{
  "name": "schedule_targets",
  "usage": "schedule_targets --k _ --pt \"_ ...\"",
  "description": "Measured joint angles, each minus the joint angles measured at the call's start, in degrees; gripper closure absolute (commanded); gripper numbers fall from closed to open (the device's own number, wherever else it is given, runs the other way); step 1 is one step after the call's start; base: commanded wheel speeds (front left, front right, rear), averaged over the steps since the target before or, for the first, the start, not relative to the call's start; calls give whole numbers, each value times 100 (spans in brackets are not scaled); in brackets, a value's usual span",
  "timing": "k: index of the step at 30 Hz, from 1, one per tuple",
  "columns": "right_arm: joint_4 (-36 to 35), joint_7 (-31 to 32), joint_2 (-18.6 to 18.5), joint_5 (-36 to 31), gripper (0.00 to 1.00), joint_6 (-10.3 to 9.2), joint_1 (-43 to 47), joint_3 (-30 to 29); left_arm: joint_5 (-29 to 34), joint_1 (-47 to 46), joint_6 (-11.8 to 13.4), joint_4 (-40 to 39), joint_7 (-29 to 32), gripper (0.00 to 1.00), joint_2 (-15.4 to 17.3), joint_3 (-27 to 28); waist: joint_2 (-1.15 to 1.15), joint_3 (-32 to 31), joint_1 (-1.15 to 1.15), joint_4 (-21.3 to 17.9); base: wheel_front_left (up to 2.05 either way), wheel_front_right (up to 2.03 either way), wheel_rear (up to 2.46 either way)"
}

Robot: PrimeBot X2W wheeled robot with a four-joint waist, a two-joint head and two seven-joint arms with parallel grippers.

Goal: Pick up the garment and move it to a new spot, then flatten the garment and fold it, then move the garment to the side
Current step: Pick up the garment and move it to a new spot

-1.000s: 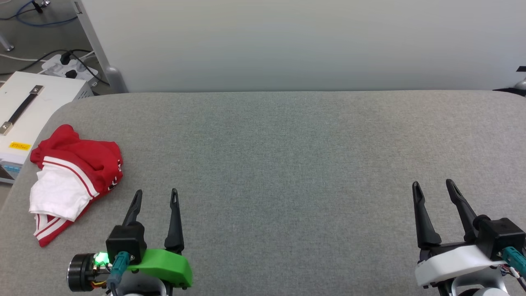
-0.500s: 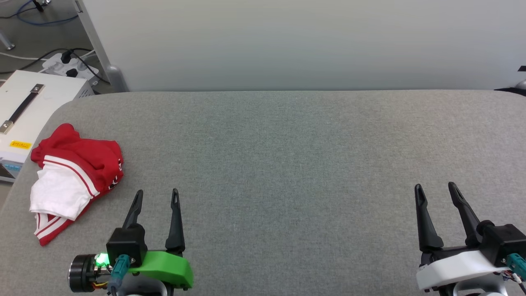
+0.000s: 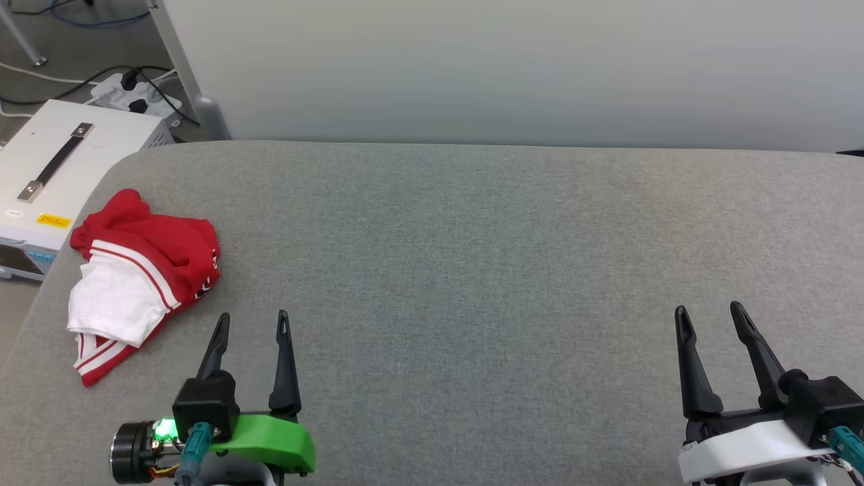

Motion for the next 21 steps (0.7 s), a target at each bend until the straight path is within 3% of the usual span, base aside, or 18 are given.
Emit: schedule_targets --k 10,21 --pt "-89 -112 -2 -49 0 0 3 58 -78 -3 111 53 -132 0 -1 145 0 106 0 524 0 0 0" --pt "-152 -244 -2 -134 0 0 2 178 -345 -4 187 145 -243 0 -1 405 0 250 0 1358 0 0 0"
